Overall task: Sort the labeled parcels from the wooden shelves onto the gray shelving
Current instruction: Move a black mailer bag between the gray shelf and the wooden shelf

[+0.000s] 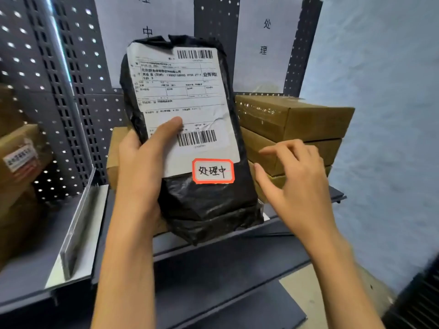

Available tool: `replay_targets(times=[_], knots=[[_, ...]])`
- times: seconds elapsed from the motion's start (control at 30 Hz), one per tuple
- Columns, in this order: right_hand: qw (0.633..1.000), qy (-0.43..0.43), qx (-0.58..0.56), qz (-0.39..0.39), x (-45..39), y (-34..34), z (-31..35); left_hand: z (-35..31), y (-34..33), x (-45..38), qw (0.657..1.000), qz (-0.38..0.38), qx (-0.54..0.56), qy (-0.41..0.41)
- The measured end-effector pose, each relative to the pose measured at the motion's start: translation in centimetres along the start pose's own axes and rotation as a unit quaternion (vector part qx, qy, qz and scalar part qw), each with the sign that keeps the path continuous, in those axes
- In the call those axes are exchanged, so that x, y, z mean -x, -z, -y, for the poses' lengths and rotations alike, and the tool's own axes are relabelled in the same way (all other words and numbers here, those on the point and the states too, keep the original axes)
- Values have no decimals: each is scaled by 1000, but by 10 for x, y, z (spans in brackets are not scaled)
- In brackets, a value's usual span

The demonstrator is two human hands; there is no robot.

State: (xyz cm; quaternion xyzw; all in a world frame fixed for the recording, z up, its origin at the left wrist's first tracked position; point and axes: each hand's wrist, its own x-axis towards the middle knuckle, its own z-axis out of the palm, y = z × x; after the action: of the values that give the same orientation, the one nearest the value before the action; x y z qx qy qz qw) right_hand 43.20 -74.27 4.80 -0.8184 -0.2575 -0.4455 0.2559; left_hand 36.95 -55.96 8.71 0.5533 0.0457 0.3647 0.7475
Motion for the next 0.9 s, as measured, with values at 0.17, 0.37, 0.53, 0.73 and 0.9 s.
replay_targets(times=[0.17,0.37,0.53,0.73,0.9], knots=[[999,17,-48,6,-43,-31,-12,-9,-13,-46,999,-27,-28,-23],[996,26,-85,-11,-98,-59,-16,-26,-23,-96,998,-44,-9,-43],[994,33,-101,-5,-133,-74,-15,-32,-27,-132,996,-74,-44,-31],[994,32,-108,-7,-149,-93,-15,-28,-26,-162,994,-83,-76,-3],[993,47,-111,-5,-161,-102,-13,-30,-19,-176,991,-75,-106,31]])
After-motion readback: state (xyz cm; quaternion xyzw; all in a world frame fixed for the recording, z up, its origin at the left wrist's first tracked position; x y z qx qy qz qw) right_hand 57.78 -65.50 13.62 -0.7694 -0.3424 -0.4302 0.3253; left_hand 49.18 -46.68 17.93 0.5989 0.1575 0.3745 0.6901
